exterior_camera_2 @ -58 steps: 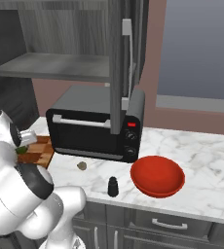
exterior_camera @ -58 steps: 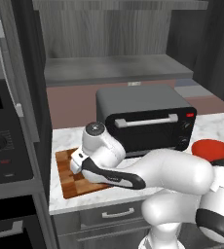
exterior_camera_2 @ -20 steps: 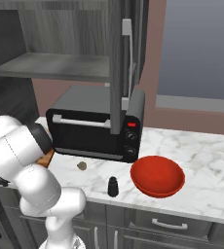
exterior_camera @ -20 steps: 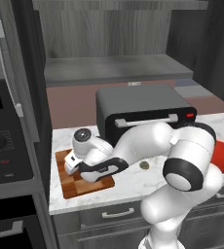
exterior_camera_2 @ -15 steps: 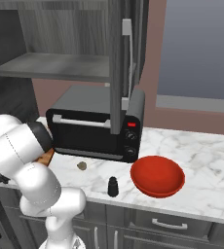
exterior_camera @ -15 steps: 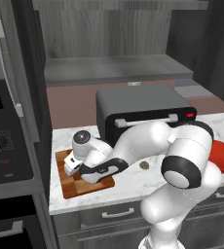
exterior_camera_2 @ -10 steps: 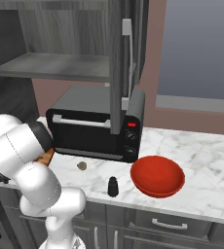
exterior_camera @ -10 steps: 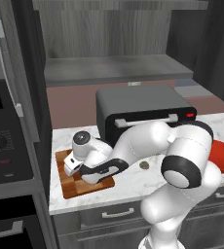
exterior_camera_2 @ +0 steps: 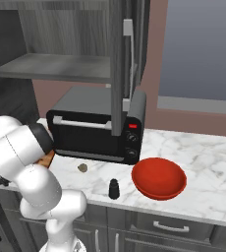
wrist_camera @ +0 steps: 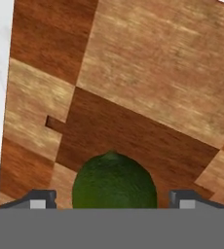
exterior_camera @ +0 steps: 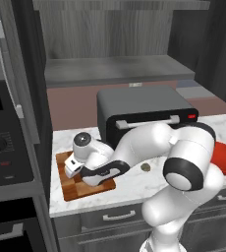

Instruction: Open the cabinet. Place the bowl and condiment on the counter. Then place the lime and garlic on the cutting board.

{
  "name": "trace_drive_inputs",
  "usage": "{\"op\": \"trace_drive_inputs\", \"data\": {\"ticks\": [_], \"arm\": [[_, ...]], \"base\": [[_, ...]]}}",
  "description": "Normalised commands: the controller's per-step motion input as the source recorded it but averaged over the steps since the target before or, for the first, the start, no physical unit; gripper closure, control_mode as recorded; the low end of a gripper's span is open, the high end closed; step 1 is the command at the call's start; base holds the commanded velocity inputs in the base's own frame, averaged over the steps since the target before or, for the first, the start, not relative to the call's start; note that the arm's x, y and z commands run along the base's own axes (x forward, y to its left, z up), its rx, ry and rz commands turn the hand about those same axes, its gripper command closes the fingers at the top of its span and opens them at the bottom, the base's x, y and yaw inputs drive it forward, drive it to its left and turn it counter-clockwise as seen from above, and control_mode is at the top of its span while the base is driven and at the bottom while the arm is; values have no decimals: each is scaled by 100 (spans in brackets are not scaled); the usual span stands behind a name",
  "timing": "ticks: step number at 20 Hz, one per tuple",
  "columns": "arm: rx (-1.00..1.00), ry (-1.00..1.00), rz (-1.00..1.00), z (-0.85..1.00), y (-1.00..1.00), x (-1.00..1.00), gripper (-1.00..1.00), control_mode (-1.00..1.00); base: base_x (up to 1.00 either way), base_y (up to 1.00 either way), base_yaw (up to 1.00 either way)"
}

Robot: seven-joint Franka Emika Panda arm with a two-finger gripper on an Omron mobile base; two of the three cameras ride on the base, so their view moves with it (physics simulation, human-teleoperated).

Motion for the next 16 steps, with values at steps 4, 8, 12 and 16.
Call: {"op": "trace_drive_inputs", "data": {"ticks": [4, 8, 12, 16], "arm": [[0, 0, 0, 8, 0, 2, -100, -100], [3, 0, 0, 31, -6, 0, -100, -100], [1, 0, 0, 34, -21, -11, -100, -100], [0, -1, 0, 18, -38, -30, -100, -100]], "base": [[0, 0, 0], [0, 0, 0], [0, 0, 0], [0, 0, 0]]}}
